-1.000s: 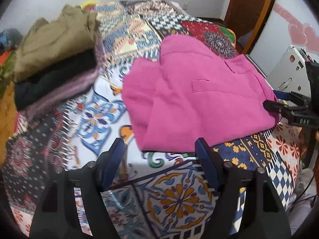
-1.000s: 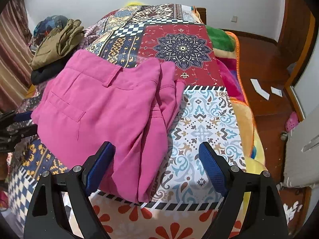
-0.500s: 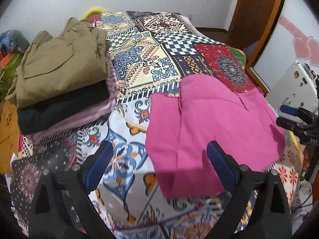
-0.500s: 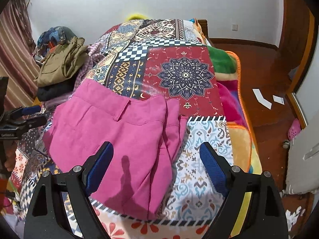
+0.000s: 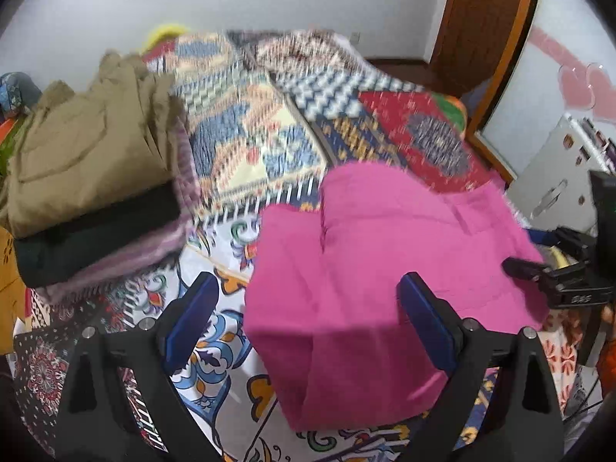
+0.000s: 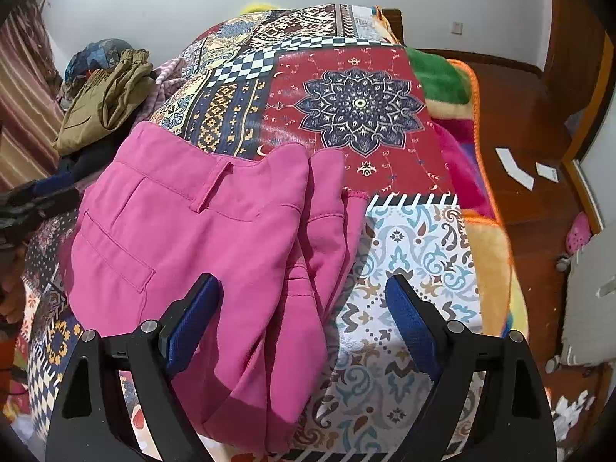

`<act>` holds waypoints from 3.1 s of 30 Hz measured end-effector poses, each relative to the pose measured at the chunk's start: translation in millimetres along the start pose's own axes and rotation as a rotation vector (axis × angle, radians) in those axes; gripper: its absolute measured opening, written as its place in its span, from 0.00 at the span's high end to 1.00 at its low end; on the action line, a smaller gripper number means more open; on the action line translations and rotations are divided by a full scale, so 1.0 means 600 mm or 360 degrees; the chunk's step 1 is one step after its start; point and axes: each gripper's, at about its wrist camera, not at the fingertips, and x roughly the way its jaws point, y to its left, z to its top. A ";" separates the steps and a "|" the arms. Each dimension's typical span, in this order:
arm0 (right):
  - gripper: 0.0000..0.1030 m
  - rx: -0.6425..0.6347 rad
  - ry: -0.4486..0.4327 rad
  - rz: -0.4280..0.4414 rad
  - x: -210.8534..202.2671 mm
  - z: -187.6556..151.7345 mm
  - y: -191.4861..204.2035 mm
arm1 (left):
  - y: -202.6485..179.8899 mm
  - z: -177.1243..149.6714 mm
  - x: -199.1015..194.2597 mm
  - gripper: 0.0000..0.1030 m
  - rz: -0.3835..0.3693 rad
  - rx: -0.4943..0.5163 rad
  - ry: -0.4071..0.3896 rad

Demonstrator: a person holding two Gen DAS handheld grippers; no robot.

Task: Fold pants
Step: 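Close the left gripper on the folded pink pants edge, then lift the folded pants with the left gripper and carry them to the clothes stack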

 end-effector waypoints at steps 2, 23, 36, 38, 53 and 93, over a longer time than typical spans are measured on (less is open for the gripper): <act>0.16 0.0002 0.0002 0.0009 0.001 -0.001 -0.001 | 0.009 -0.005 0.018 0.07 -0.0042 -0.0048 0.0062; 0.41 -0.0063 0.0014 0.0096 0.015 0.002 0.015 | 0.003 -0.020 0.060 0.42 -0.0267 -0.0076 0.0160; 0.71 -0.0044 -0.0103 0.0063 0.001 0.009 0.030 | -0.037 -0.021 0.038 0.82 -0.0144 0.0006 0.0071; 0.73 -0.0050 -0.0120 0.0058 -0.005 0.007 0.033 | -0.039 -0.020 0.032 0.84 -0.0155 -0.0006 0.0063; 0.76 -0.0205 -0.0286 0.0079 -0.093 0.015 0.104 | -0.034 -0.025 -0.098 0.89 -0.0146 -0.0056 -0.0163; 0.76 -0.0635 -0.0780 0.0303 -0.080 0.283 0.460 | 0.353 0.093 -0.309 0.89 0.0378 -0.0424 -0.0656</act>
